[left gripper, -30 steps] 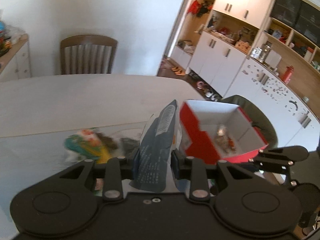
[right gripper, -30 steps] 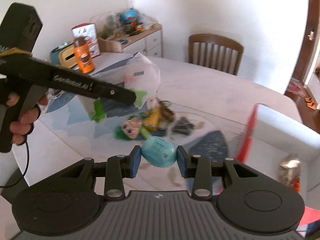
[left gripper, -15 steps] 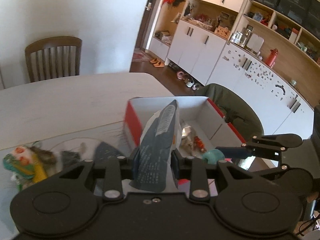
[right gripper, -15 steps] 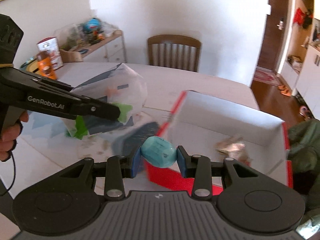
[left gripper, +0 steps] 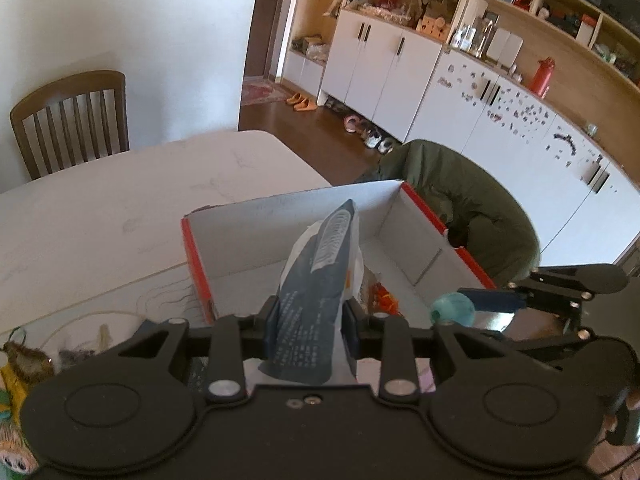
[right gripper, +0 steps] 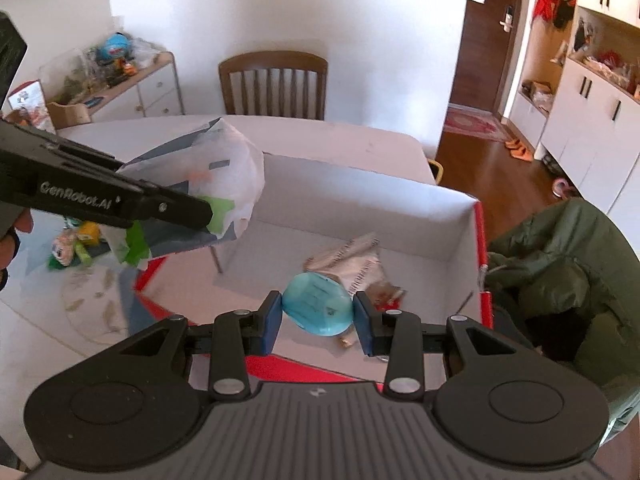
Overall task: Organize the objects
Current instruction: 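Carry the packet and blue egg over the red-and-white box with both tools, then open the left tool dropping the packet while the right tool releases the blue egg into the box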
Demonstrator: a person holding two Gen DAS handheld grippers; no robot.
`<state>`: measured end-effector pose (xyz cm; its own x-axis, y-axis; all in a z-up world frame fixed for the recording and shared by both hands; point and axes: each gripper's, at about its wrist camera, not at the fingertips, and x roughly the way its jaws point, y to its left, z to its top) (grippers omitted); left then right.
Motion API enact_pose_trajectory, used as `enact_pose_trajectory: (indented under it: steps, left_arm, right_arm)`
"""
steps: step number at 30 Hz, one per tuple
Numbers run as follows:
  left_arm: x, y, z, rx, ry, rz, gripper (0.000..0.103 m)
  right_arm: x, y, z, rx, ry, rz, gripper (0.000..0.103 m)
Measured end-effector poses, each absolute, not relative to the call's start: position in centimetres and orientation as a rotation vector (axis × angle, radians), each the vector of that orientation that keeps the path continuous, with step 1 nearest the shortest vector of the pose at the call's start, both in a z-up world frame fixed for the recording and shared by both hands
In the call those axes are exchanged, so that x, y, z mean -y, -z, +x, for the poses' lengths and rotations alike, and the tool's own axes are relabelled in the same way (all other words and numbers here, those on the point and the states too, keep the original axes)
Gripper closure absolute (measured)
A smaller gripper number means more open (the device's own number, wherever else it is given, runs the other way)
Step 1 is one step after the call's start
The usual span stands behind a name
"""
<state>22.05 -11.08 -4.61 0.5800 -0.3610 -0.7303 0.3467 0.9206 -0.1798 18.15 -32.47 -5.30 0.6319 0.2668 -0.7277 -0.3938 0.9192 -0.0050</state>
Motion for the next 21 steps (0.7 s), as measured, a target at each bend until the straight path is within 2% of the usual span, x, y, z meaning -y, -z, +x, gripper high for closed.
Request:
enact_pose_trajectory:
  steps: [21]
  left_arm:
    - [16.7,11.5,31.1,-1.010,0.340,0.182,0.071]
  right_arm:
    - [33.8,12.8,24.9,-1.040,-0.358,-0.173,0.065]
